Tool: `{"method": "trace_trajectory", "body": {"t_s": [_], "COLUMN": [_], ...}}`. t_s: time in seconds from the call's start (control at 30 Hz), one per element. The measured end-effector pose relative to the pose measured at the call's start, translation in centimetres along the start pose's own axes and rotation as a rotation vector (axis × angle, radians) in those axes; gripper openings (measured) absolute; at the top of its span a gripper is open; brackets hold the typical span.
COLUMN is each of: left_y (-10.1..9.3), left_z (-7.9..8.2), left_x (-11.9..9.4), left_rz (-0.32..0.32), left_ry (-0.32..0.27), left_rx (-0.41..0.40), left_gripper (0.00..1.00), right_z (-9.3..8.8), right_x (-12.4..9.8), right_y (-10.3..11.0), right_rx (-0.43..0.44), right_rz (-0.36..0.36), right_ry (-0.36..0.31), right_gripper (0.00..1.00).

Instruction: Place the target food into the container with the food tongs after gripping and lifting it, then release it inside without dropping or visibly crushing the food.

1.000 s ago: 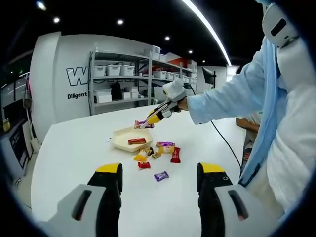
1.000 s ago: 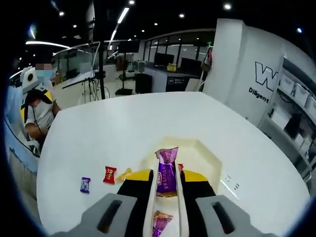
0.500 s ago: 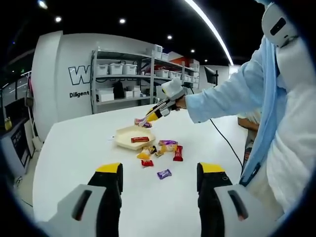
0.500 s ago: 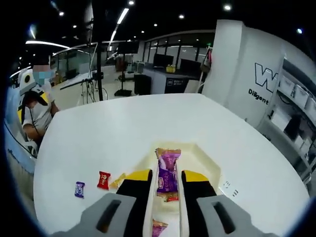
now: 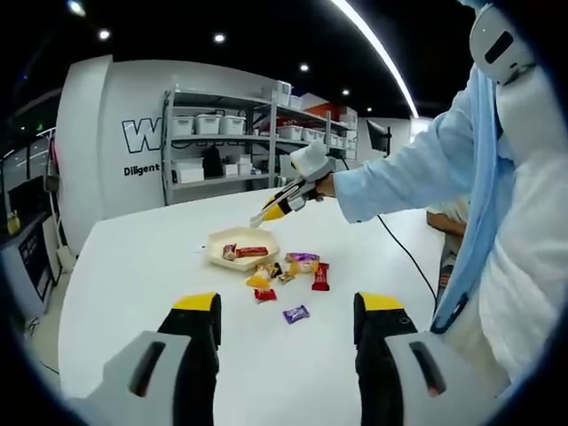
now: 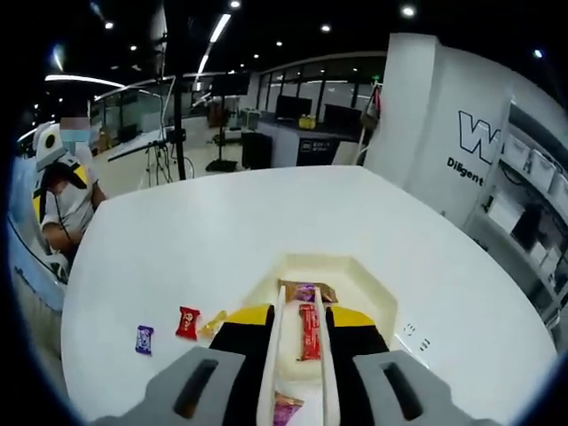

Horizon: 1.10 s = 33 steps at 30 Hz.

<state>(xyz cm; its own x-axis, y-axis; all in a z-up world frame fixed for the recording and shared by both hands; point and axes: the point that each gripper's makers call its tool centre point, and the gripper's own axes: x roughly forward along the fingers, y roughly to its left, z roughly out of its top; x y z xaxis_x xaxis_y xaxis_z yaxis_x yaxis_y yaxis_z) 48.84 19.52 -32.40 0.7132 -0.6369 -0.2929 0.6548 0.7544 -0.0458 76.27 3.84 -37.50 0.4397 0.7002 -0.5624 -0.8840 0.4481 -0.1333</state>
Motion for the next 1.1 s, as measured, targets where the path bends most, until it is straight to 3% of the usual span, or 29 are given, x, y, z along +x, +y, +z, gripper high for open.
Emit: {"method": "trace_trajectory", "body": {"t_s": [0.7,0.9,1.07,1.1], "left_y": [-0.4,-0.6,-0.6,-0.7], "left_z": [0.1,0.2,0.3,0.4], "left_x": [0.7,0.9,0.9,1.0], "left_rz": [-0.03,-0.036,-0.038,-0.04], "left_ry": [-0.002,-0.004,-0.005,-0.009], "left_rx": [0.007,0.009,0.01,0.012], "left_gripper": [0.57,0.57,0.57,0.57], "right_z": [-1.3,-1.5,-1.6,-1.8], "right_x": [-1.3,-1.9,-2.0,-2.1], "right_y": [2.0,4.6,5.1,6.3], "right_rx": [0.002,-0.007,-0.002,0.003], "right_rz": [0.018,0.047,0.055,0.076], "right_ry": [0.003,-0.007,-0.009,-0.015], "right_gripper": [0.16,0.16,0.17,0.17]}}
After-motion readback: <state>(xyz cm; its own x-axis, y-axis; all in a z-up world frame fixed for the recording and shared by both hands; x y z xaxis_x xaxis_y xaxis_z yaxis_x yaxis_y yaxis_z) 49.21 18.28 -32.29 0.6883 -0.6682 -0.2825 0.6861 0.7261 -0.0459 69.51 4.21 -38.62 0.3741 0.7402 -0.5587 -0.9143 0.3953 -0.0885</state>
